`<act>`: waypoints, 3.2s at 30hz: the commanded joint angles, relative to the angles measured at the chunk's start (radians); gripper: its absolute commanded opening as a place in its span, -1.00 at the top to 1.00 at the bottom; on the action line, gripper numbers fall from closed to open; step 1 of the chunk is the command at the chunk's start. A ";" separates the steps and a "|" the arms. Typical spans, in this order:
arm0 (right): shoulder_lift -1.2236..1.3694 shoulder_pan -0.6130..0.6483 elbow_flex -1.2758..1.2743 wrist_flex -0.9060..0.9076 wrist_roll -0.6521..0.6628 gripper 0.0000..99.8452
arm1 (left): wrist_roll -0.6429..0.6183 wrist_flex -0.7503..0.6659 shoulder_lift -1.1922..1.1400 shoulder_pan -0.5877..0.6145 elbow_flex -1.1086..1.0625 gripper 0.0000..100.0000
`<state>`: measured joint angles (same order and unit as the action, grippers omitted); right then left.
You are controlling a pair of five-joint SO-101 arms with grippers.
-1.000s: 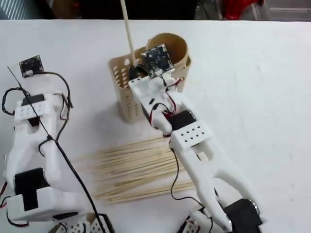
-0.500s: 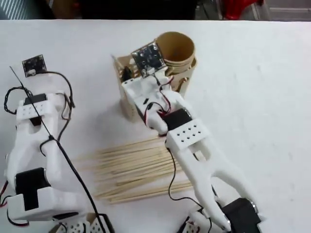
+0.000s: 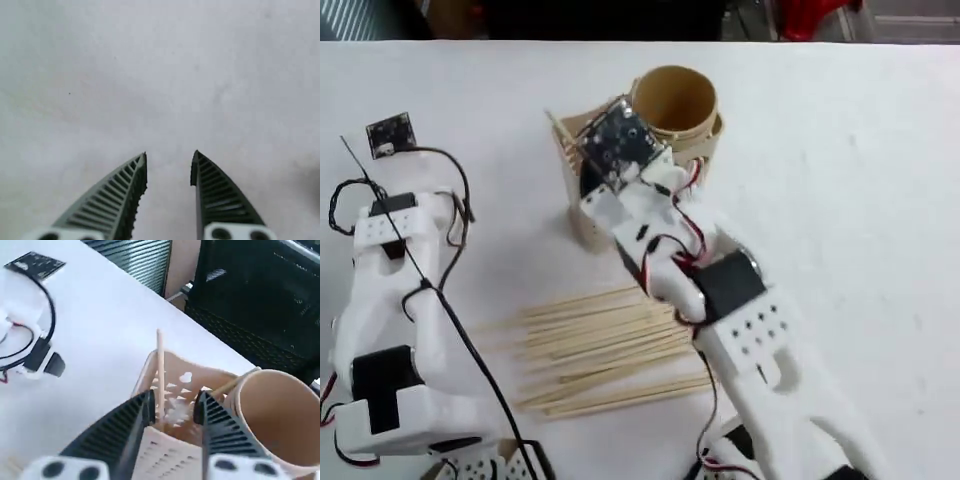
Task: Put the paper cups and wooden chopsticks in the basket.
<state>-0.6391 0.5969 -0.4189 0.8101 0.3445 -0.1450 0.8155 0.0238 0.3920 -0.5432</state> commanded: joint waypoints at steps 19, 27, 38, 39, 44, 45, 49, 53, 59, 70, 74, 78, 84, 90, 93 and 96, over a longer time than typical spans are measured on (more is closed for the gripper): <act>-0.200 0.025 -0.227 0.673 0.361 0.71 | 0.066 -0.107 0.005 -0.016 -0.044 0.67; 0.025 0.211 -0.540 0.404 0.470 0.61 | 0.066 -0.109 0.005 -0.013 -0.044 0.67; 0.033 0.228 -0.692 0.148 0.459 0.62 | 0.068 -0.107 0.005 -0.016 -0.044 0.67; 0.033 0.213 -0.692 0.131 0.451 0.62 | 0.068 -0.107 0.005 -0.016 -0.044 0.67; 0.035 0.177 -0.694 0.079 0.433 0.84 | 0.068 -0.106 0.005 -0.016 -0.044 0.67; 0.035 0.177 -0.694 0.079 0.433 0.87 | 0.068 -0.106 0.005 -0.016 -0.044 0.67; 0.035 0.182 -0.690 0.163 0.460 0.81 | 0.069 -0.104 0.005 -0.016 -0.044 0.67; 0.035 0.217 -0.692 0.240 0.519 0.67 | 0.069 -0.106 0.005 -0.016 -0.044 0.67; 0.082 0.220 -0.690 0.199 0.485 0.67 | 0.069 -0.104 0.005 -0.016 -0.044 0.67; 0.278 0.104 -0.605 0.059 0.476 0.89 | 0.069 -0.101 0.005 -0.016 -0.044 0.67; 0.278 0.061 -0.589 0.062 0.476 0.91 | 0.071 -0.106 0.005 -0.018 -0.044 0.67; 0.277 0.056 -0.582 0.062 0.473 0.92 | 0.071 -0.106 0.005 -0.018 -0.044 0.67; 0.277 0.033 -0.499 0.117 0.399 0.92 | 0.071 -0.106 0.005 -0.018 -0.044 0.67; 0.260 -0.001 -0.451 0.148 0.361 0.95 | 0.071 -0.107 0.005 -0.018 -0.044 0.67; 0.180 -0.002 -0.451 0.182 0.359 0.97 | 0.071 -0.107 0.005 -0.018 -0.044 0.67; 0.061 -0.002 -0.453 0.223 0.313 0.97 | 0.071 -0.107 0.005 -0.018 -0.044 0.67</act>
<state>-0.4641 0.6061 -0.9145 1.0019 0.6928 -0.0852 0.7250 0.0238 0.3874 -0.5953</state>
